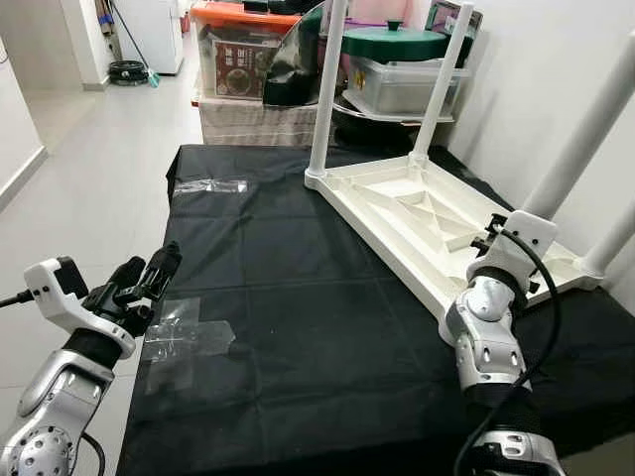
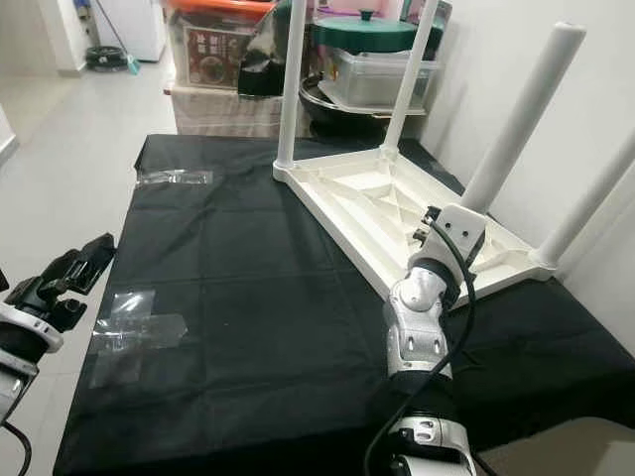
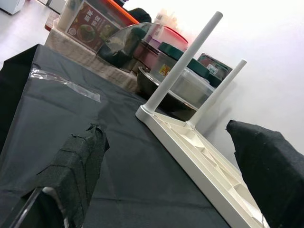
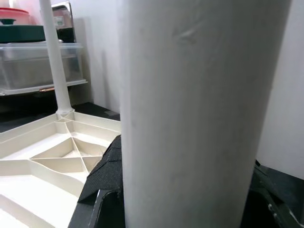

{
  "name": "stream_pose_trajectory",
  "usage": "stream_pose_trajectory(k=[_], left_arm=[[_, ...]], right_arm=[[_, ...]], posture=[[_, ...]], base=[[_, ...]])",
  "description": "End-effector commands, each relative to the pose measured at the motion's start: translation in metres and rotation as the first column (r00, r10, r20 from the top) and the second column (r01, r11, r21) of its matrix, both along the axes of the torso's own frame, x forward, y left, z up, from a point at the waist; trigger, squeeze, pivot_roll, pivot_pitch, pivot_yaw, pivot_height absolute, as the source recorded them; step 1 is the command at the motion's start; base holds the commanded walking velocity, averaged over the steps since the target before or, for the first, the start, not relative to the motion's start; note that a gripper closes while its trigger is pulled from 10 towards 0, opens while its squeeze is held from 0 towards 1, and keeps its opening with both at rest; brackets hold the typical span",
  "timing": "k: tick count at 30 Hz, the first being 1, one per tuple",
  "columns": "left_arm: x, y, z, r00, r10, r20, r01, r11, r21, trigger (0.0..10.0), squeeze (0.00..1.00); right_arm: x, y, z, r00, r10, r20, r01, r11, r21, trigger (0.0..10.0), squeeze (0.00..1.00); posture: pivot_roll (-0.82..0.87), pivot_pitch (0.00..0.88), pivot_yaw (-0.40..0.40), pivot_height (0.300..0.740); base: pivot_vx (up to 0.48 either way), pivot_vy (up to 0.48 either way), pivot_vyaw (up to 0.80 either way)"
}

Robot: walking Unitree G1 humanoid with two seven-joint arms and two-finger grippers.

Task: Building children table

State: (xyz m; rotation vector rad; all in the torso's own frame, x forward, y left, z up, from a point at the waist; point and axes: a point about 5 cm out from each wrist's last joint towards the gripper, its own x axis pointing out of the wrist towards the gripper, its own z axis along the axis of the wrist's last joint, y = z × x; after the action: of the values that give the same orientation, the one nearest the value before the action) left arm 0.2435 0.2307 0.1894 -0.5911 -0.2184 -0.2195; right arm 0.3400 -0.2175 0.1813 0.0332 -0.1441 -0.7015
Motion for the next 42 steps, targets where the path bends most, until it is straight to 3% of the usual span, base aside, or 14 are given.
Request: stream_pose_trajectory(k=[1, 6, 8, 9, 10, 26, 29, 32, 36, 37, 39, 40, 42], left_arm=[[0.002, -0.003, -0.002, 1.0, -0.012, 0.002, 0.012, 1.0, -0.01, 10.0, 0.0], [0.003, -0.004, -0.002, 1.0, -0.014, 0.003, 0.014, 1.0, -0.01, 10.0, 0.0], [0.003, -0.004, -0.002, 1.0, -0.015, 0.002, 0.015, 1.0, -0.011, 10.0, 0.0], [0.003, -0.004, -0.002, 1.0, -0.015, 0.002, 0.015, 1.0, -0.011, 10.0, 0.0], [0.003, -0.004, -0.003, 1.0, -0.015, 0.002, 0.015, 1.0, -0.01, 10.0, 0.0], [0.002, -0.004, -0.003, 1.0, -0.019, 0.0, 0.019, 1.0, -0.007, 10.0, 0.0], [0.002, -0.004, -0.003, 1.0, -0.027, -0.001, 0.027, 1.0, -0.005, 10.0, 0.0], [0.002, -0.005, -0.003, 1.0, -0.03, 0.0, 0.03, 1.0, -0.005, 10.0, 0.0], [0.003, -0.006, -0.003, 0.999, -0.037, 0.0, 0.037, 0.999, -0.005, 10.0, 0.0], [0.003, -0.006, -0.004, 0.999, -0.038, 0.0, 0.038, 0.999, -0.004, 10.0, 0.0], [0.003, -0.006, -0.004, 0.999, -0.039, -0.001, 0.039, 0.999, -0.004, 10.0, 0.0], [0.003, -0.005, -0.004, 0.999, -0.039, -0.002, 0.039, 0.999, -0.003, 10.0, 0.0], [0.003, -0.006, -0.004, 0.999, -0.04, -0.002, 0.04, 0.999, -0.003, 10.0, 0.0]], right_arm=[[-0.004, -0.001, -0.025, 0.993, 0.002, -0.122, 0.001, 1.0, 0.021, 10.0, 0.0], [-0.004, -0.001, -0.023, 0.993, 0.006, -0.116, -0.003, 1.0, 0.027, 10.0, 0.0], [-0.004, -0.001, -0.022, 0.994, 0.008, -0.113, -0.005, 1.0, 0.028, 10.0, 0.45], [-0.004, -0.001, -0.021, 0.994, 0.009, -0.108, -0.006, 1.0, 0.029, 10.0, 0.8], [-0.004, -0.001, -0.02, 0.995, 0.01, -0.104, -0.007, 1.0, 0.028, 10.0, 1.0], [-0.004, 0.002, 0.01, 0.996, 0.085, 0.015, -0.085, 0.996, 0.016, 10.0, 1.0], [-0.001, 0.003, 0.027, 0.98, 0.191, 0.053, -0.19, 0.981, -0.026, 10.0, 1.0], [0.0, 0.0, 0.034, 0.971, 0.23, 0.059, -0.227, 0.973, -0.048, 10.0, 1.0], [0.003, -0.006, 0.039, 0.947, 0.322, 0.021, -0.319, 0.944, -0.087, 10.0, 1.0], [0.005, -0.011, 0.04, 0.942, 0.335, -0.001, -0.333, 0.937, -0.106, 10.0, 0.25], [0.006, -0.014, 0.041, 0.941, 0.338, -0.014, -0.337, 0.934, -0.117, 10.0, 0.25], [0.008, -0.02, 0.043, 0.939, 0.344, -0.027, -0.345, 0.93, -0.126, 10.0, 0.0], [0.012, -0.03, 0.046, 0.924, 0.38, -0.039, -0.382, 0.916, -0.121, 10.0, 0.0]], posture=[[0.05, 0.0, -0.069, 0.74], [0.05, 0.0, -0.07, 0.74], [0.05, 0.0, -0.07, 0.74], [0.05, 0.0, -0.07, 0.74], [0.05, 0.0, -0.07, 0.74], [0.04, 0.0, -0.066, 0.74], [0.04, 0.0, -0.061, 0.74], [0.03, 0.0, -0.056, 0.74], [0.03, 0.0, -0.054, 0.74], [0.02, 0.0, -0.052, 0.74], [0.02, 0.0, -0.052, 0.74], [0.02, 0.0, -0.052, 0.74], [0.02, 0.0, -0.05, 0.74]], base=[[0.0, 0.0, 0.0], [0.0, 0.0, 0.0], [0.0, 0.0, 0.0], [0.0, 0.0, 0.0], [0.0, 0.0, 0.0], [0.0, 0.0, 0.0], [0.0, 0.0, 0.0], [0.0, 0.0, 0.0], [0.0, 0.0, 0.0], [0.0, 0.0, 0.0], [0.0, 0.0, 0.0], [0.0, 0.0, 0.0], [0.0, 0.0, 0.0]])
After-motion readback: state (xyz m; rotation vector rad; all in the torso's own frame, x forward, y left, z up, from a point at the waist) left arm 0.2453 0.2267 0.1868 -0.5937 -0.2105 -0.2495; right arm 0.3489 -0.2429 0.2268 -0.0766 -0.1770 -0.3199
